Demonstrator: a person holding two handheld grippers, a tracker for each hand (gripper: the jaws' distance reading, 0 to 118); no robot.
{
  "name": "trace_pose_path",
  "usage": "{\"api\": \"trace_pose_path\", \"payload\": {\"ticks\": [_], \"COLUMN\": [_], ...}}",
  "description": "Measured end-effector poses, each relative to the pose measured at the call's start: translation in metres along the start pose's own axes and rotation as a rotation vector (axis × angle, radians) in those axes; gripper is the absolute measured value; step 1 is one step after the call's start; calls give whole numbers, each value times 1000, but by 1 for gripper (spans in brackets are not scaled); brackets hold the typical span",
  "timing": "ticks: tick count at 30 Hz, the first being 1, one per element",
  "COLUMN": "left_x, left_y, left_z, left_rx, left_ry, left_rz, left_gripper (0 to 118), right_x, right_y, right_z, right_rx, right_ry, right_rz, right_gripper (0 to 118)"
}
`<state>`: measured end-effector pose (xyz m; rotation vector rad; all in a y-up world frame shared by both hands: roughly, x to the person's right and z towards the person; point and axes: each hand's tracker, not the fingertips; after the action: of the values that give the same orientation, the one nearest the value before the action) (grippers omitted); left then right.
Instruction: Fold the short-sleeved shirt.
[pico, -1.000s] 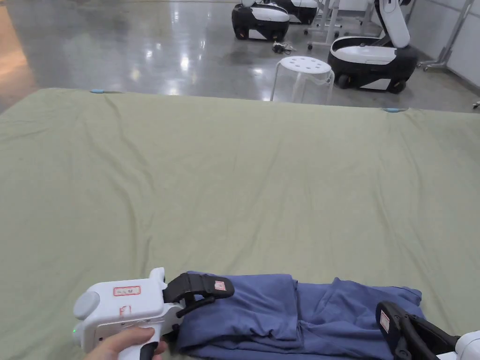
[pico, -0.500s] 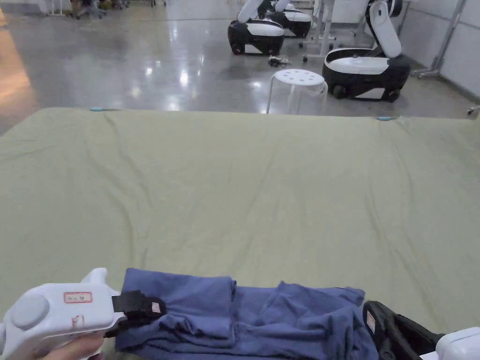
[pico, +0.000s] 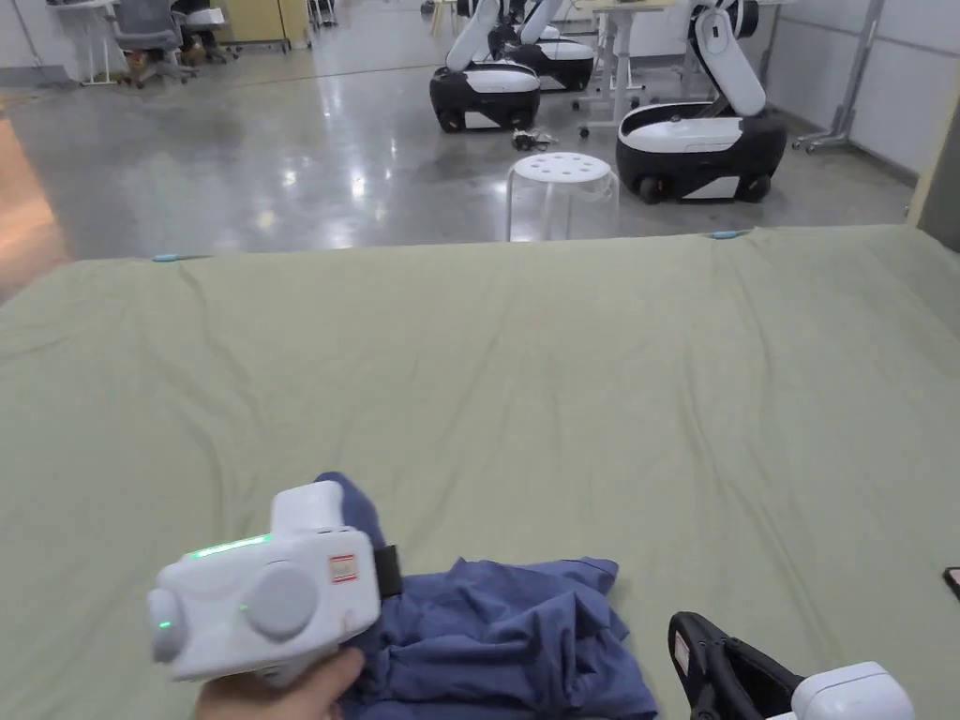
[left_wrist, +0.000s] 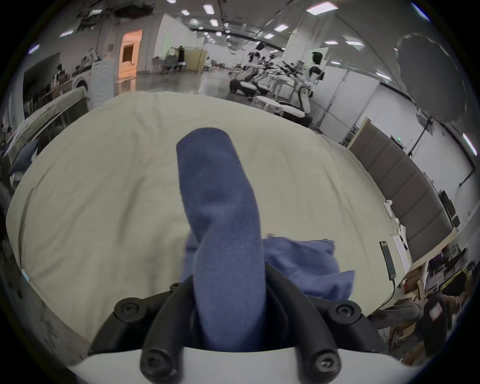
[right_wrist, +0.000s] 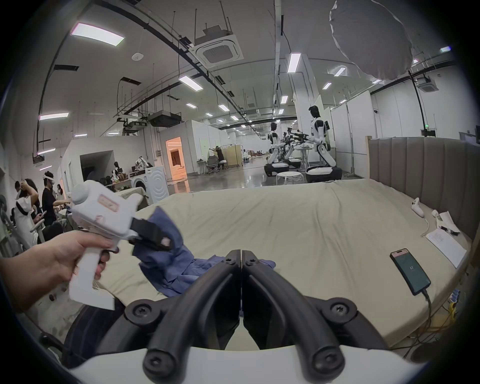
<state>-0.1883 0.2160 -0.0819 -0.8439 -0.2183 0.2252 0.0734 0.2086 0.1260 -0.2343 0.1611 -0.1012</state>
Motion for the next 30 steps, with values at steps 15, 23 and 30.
{"api": "trace_pose_path", "payload": {"ticks": [15,23,30], "left_x": [86,27,83], "left_y": [-36,-24,-68], "left_z": [-64,7,-81], "left_rx": [-175,54,-196], "left_ry": [-148,-255,-376], "left_rz": [-85,80,2], "left_gripper": [64,62,11], "right_x": [47,59,67], "right_y": [-9,-8,-3], "right_z": [24,14,9], "right_rx": [-6,-17,-63], "right_ry": [-69,-67,-88], "right_rz": [-102,-110,-104], "right_gripper": [2,2,2]}}
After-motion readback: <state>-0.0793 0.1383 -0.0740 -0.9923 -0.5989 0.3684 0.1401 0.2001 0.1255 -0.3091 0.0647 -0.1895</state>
